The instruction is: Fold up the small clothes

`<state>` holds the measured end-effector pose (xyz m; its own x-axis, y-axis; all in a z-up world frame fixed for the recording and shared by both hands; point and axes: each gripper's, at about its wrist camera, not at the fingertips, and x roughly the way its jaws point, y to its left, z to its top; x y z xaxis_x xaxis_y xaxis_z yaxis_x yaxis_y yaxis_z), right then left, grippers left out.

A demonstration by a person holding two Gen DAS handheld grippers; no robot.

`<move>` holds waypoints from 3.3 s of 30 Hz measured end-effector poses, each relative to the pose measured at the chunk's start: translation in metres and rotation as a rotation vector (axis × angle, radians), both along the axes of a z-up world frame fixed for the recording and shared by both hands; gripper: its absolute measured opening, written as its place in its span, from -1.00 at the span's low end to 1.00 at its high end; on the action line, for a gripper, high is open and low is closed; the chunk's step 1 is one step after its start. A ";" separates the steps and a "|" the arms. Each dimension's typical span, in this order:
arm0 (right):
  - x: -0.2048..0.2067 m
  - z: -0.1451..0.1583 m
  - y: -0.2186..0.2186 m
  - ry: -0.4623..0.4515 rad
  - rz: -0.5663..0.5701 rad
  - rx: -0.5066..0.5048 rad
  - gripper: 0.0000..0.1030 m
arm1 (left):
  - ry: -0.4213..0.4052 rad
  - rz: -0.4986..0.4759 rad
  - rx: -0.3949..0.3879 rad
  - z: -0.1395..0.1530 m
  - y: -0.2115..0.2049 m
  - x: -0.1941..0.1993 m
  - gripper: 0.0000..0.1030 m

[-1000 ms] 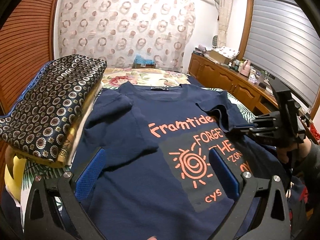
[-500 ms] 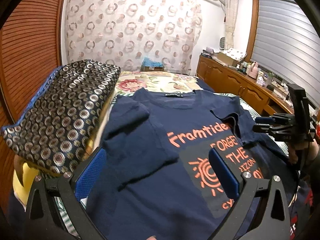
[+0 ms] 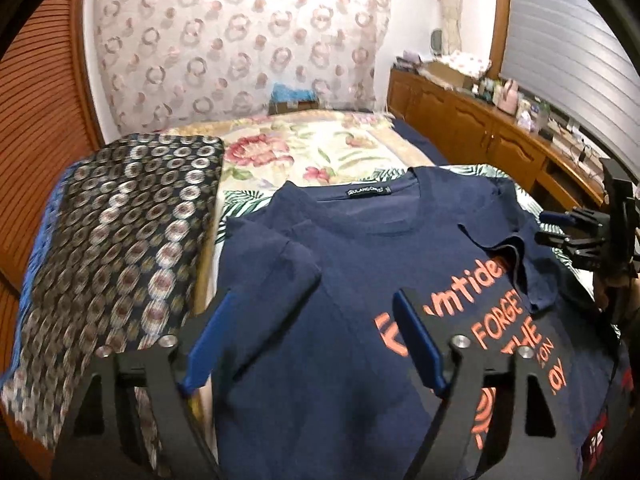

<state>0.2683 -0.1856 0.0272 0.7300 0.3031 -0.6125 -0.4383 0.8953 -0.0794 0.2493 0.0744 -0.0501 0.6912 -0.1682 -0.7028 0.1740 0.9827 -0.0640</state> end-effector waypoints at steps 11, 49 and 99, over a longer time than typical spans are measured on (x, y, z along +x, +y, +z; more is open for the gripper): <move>0.045 -0.012 -0.003 0.031 -0.059 0.018 0.09 | 0.171 0.033 0.131 -0.031 -0.007 0.078 0.03; 0.126 -0.018 0.001 0.143 -0.117 0.088 0.13 | -0.075 -0.031 -0.011 0.051 0.003 0.025 -0.91; -0.312 0.023 -0.081 -0.041 0.040 0.191 -0.79 | -0.229 0.106 -0.191 0.026 0.069 -0.302 -0.92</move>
<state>-0.0434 -0.2666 0.0503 0.7384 0.4399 -0.5111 -0.4734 0.8779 0.0717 -0.0528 0.1437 -0.0243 0.8487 -0.2010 -0.4892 0.1028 0.9700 -0.2202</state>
